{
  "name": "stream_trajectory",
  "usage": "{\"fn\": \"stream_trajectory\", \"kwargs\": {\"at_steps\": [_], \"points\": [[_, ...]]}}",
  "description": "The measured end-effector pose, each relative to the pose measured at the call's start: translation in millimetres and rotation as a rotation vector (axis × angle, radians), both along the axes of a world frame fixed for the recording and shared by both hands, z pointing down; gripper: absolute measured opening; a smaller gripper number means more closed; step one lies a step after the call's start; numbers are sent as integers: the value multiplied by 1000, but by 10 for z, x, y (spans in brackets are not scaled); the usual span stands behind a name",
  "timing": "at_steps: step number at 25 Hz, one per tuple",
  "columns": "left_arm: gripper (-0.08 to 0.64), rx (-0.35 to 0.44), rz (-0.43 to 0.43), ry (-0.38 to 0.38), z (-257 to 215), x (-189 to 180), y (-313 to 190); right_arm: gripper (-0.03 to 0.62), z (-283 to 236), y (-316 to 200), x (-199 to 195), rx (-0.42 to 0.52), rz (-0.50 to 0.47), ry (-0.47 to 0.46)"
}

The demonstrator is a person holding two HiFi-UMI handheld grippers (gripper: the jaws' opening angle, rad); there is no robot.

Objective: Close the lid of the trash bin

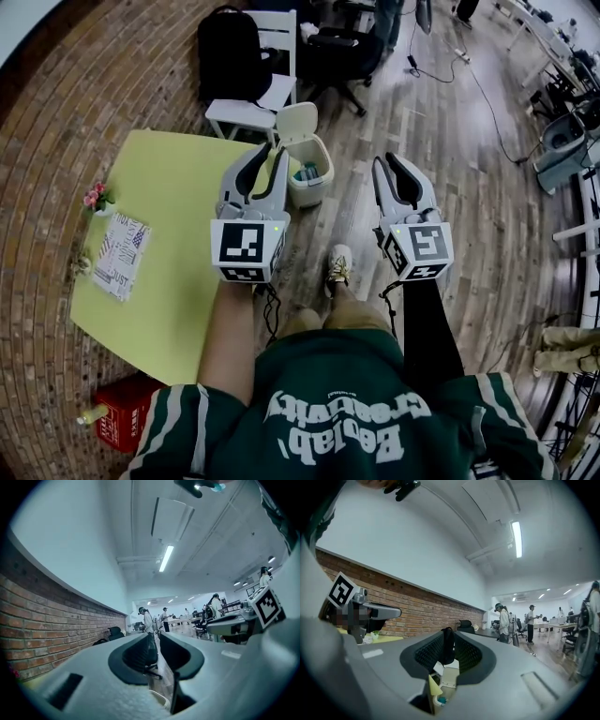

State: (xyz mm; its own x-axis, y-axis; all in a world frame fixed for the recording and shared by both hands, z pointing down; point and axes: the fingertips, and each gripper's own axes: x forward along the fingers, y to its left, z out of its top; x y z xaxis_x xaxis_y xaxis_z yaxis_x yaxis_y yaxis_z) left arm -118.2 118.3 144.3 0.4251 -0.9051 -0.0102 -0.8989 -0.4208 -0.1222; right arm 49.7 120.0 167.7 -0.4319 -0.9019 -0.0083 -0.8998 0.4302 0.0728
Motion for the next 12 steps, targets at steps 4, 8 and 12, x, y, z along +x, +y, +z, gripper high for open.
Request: {"fn": "stream_trajectory", "kwargs": {"at_steps": [4, 8, 12], "points": [[83, -2, -6, -8, 24, 85, -236, 87, -4, -290, 82, 2, -2, -13], [83, -25, -16, -34, 127, 95, -438, 87, 92, -482, 88, -21, -13, -19], [83, -37, -11, -32, 157, 152, -619, 87, 186, -671, 133, -47, -6, -27]]}}
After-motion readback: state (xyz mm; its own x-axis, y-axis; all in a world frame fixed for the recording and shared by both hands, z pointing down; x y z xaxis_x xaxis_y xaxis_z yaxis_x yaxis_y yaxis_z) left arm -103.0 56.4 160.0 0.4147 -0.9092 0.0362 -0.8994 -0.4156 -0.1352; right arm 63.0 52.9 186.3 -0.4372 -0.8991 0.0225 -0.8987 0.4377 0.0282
